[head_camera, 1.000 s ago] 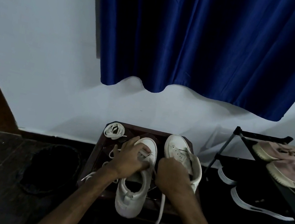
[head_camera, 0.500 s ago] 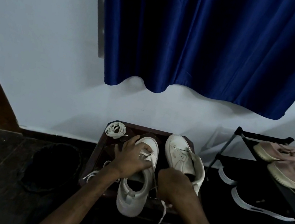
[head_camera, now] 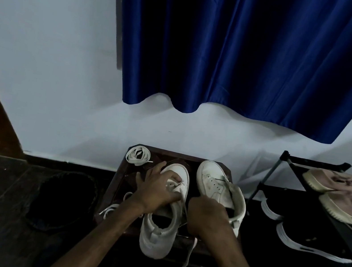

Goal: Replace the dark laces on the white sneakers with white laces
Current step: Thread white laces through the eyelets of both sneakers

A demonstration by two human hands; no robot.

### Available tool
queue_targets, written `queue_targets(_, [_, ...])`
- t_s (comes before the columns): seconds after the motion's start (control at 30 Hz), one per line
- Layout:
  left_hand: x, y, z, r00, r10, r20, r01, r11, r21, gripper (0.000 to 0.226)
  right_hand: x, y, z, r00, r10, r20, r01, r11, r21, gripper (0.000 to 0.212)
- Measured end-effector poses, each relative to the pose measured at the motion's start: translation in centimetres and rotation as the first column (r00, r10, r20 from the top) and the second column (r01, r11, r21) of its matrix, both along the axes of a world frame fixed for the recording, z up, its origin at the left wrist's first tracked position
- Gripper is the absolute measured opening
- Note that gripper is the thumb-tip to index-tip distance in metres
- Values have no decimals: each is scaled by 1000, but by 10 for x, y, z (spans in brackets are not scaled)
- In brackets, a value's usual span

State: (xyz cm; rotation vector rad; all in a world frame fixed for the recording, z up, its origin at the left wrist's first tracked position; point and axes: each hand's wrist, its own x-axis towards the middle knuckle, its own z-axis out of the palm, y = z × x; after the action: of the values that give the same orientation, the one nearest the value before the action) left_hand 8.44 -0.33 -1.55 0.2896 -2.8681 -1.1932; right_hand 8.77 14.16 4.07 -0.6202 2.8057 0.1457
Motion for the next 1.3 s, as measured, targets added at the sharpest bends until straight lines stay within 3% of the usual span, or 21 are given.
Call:
queue_targets(0.13, [1, 0, -1, 1000, -5, -8, 5, 1000, 0, 34, -9, -12, 2, 991, -86, -102, 70, 985, -155, 27])
queue_targets(0.27, [2, 2, 0, 1000, 22, 3, -22, 1000, -17, 35, -10, -19, -6, 980, -84, -182, 58, 988, -144, 26])
queue_targets(0.43, [2, 3, 3, 999, 34, 13, -34, 999, 18, 39, 4, 2, -12, 999, -34, -14, 34, 999, 9, 29])
queue_targets(0.67, [1, 3, 0, 999, 34, 31, -34, 999, 3, 34, -9, -10, -7, 984, -85, -157, 46, 970, -237, 23])
queue_targets(0.8, [-1, 3, -3, 999, 29, 29, -28, 1000, -13, 37, -14, -14, -20, 974, -112, -195, 56, 960, -273, 24])
queue_targets(0.9, [2, -1, -7, 975, 187, -120, -153, 956, 249, 29, -17, -13, -28, 969, -144, -202, 72, 942, -327, 29])
queue_targets(0.97, [11, -8, -11, 941, 300, -155, -238, 916, 323, 21, -18, -15, -32, 964, -154, -218, 74, 939, -335, 30])
queue_targets(1.13, [22, -17, -21, 950, 301, -79, -279, 937, 211, 6, -24, -24, -38, 951, -163, -261, 75, 945, -318, 30])
queue_targets(1.3, [10, -12, -16, 936, 346, -69, -340, 936, 87, 29, -31, -26, -37, 952, -117, -282, 47, 969, -244, 27])
